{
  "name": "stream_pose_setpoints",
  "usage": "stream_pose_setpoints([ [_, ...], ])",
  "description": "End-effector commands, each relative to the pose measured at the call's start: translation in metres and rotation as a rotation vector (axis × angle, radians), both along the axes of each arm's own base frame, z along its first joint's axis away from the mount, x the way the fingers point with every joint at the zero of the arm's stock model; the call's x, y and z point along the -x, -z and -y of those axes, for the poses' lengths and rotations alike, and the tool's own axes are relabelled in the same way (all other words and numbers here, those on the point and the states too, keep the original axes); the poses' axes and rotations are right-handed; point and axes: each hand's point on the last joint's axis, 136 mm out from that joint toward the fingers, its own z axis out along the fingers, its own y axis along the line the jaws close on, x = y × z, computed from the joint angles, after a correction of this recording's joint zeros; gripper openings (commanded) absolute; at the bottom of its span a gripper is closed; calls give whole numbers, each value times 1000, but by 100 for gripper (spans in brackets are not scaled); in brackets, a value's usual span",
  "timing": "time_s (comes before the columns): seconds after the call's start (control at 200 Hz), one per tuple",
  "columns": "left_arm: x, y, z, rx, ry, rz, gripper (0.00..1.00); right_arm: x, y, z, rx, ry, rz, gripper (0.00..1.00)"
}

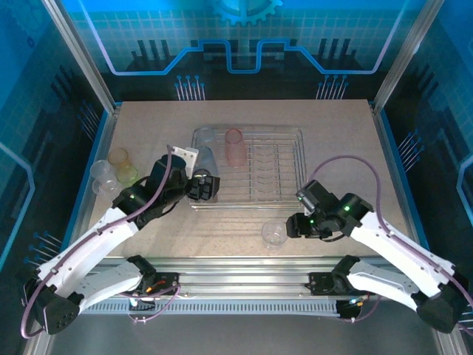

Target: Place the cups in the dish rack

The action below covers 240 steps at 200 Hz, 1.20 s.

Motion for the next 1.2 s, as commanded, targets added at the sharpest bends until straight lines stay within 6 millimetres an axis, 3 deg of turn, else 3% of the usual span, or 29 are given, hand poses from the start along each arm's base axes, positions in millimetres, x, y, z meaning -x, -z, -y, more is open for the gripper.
stream_pose_setpoints([
  [0.0,3,2,4,-1,32,6,98,-11,1,-3,36,10,45,58],
  [0.63,4,1,3,8,28,12,98,-25,29,-29,104,-74,45,53],
  [1.196,12,-4,11,50,83,8,98,-23,45,-28,145,-91,24,39],
])
